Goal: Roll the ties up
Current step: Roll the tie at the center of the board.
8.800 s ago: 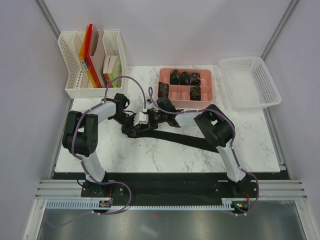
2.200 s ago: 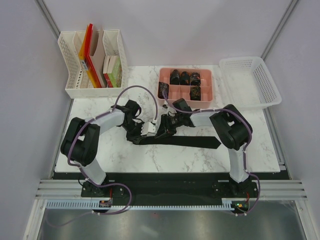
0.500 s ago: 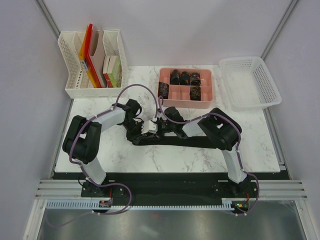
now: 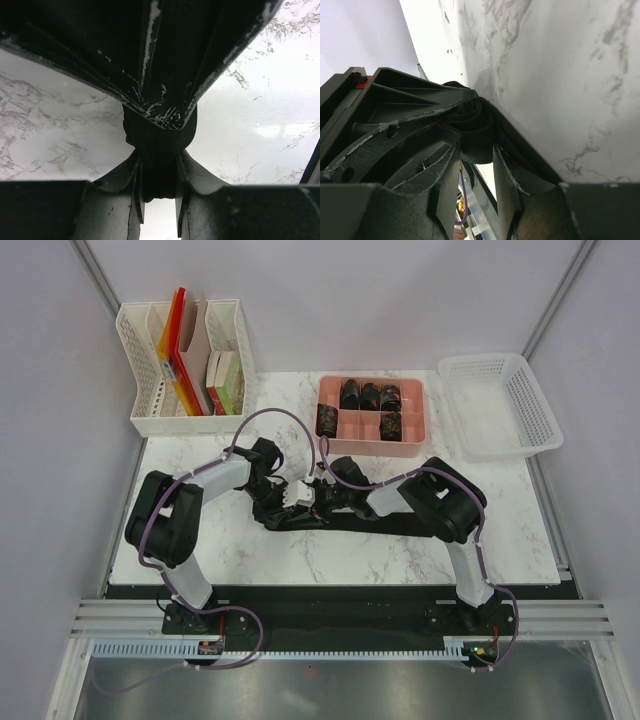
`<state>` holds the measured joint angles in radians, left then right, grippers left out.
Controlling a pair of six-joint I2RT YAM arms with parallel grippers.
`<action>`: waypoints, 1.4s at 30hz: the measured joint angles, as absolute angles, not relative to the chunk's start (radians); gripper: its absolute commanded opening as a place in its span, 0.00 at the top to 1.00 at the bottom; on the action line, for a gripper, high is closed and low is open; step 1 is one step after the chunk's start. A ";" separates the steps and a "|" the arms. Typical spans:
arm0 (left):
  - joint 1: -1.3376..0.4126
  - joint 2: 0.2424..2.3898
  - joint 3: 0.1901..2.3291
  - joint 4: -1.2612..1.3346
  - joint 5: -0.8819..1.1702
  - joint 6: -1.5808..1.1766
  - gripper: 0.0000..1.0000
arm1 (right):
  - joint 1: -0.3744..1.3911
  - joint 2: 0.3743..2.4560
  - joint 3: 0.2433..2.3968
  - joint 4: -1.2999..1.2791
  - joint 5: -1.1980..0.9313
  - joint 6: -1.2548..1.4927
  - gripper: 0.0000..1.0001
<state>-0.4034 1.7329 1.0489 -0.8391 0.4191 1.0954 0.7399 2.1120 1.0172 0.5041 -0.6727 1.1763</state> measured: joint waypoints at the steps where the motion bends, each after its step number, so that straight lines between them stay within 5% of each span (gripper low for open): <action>1: -0.403 1.733 1.049 -0.839 0.419 1.095 0.73 | 0.741 2.112 1.017 0.508 -0.673 1.178 0.60; 5: -0.403 1.733 1.049 -0.839 0.419 1.095 0.71 | 0.744 2.112 1.017 0.517 -0.672 1.181 0.67; 8: -0.403 1.733 1.049 -0.839 0.419 1.095 0.67 | 0.744 2.113 1.017 0.522 -0.672 1.182 0.98; 9: -0.403 1.733 1.049 -0.839 0.419 1.095 0.63 | 0.744 2.113 1.017 0.527 -0.672 1.186 1.00; 12: -0.398 1.733 1.049 -0.840 0.425 1.089 0.51 | 0.742 2.114 1.017 0.532 -0.676 1.177 1.00; 21: -0.313 1.728 1.049 -0.863 0.498 1.081 0.37 | 0.693 2.123 0.997 0.500 -0.711 1.096 1.00; 42: -0.321 1.627 0.975 -0.738 0.610 1.099 0.31 | 0.682 2.138 1.003 0.500 -0.741 1.020 1.00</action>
<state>-0.3214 1.6268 0.9752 -0.7383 0.6102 1.0992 0.6815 2.1384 1.0031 0.4999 -0.7406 1.0203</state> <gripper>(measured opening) 0.676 0.010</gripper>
